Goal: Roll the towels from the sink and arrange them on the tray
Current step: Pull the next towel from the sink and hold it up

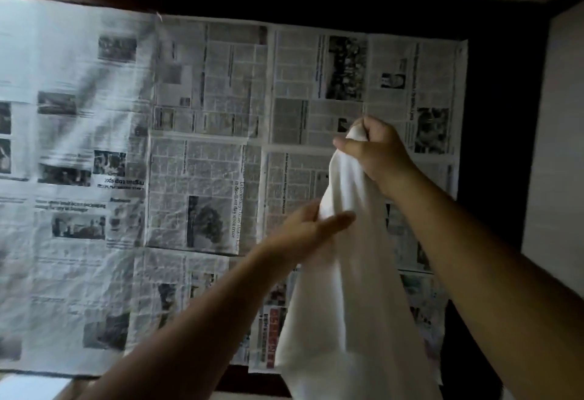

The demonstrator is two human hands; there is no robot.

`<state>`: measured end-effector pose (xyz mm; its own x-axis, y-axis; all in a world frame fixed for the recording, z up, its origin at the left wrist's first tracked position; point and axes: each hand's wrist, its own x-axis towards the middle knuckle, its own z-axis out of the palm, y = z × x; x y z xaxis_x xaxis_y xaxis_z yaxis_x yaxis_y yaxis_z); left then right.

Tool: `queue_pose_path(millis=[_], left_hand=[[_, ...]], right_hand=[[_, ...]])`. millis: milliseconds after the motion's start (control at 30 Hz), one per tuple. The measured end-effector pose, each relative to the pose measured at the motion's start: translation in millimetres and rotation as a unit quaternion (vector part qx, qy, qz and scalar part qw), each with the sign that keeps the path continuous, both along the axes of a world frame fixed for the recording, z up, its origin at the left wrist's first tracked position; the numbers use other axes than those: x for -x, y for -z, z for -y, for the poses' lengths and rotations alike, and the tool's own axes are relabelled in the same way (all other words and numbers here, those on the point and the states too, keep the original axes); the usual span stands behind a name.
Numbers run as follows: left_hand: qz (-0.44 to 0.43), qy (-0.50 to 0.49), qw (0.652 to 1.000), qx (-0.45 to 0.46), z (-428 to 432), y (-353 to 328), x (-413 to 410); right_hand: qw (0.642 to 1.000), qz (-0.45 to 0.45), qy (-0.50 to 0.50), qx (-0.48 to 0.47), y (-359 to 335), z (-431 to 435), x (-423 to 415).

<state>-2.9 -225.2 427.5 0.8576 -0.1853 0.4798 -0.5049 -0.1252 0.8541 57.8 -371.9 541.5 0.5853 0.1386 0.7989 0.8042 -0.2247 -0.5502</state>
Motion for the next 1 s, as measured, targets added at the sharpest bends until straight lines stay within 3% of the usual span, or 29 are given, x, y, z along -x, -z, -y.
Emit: queue_pose_path(millis=[100, 233, 333, 500, 667, 767, 833, 1000], left_hand=[[0.083, -0.146, 0.983, -0.079, 0.9, -6.6, -9.8], [0.127, -0.281, 0.938, -0.157, -20.3, -10.3, -17.3], [0.159, -0.350, 0.899, -0.211, -48.7, -11.4, -19.1], [0.165, -0.390, 0.867, -0.263, -97.6, -17.2, -19.6], [0.082, -0.278, 0.908, -0.302, -126.2, -21.8, -7.0], [0.095, -0.259, 0.918, -0.285, -138.7, -25.7, -0.7], [0.118, -0.285, 0.916, -0.257, -146.6, -28.5, -3.4], [0.102, -0.263, 0.951, -0.126, -154.1, -27.0, -14.6]], right_hand=[[0.996, 0.035, 0.077, 0.023, -3.4, 10.9, -6.5], [0.991, 0.054, 0.114, 0.047, -4.8, 28.1, -9.8], [0.992, -0.001, 0.103, 0.072, 2.4, 44.3, -15.7], [0.995, -0.092, 0.024, 0.030, 10.6, 66.8, -30.7], [0.992, -0.073, 0.087, 0.060, 20.7, 71.8, -41.4], [0.987, -0.034, 0.140, 0.076, 23.6, 69.6, -46.5], [0.985, -0.022, 0.159, 0.070, 25.1, 67.1, -50.5], [0.986, -0.025, 0.161, 0.037, 26.3, 60.7, -56.9]])
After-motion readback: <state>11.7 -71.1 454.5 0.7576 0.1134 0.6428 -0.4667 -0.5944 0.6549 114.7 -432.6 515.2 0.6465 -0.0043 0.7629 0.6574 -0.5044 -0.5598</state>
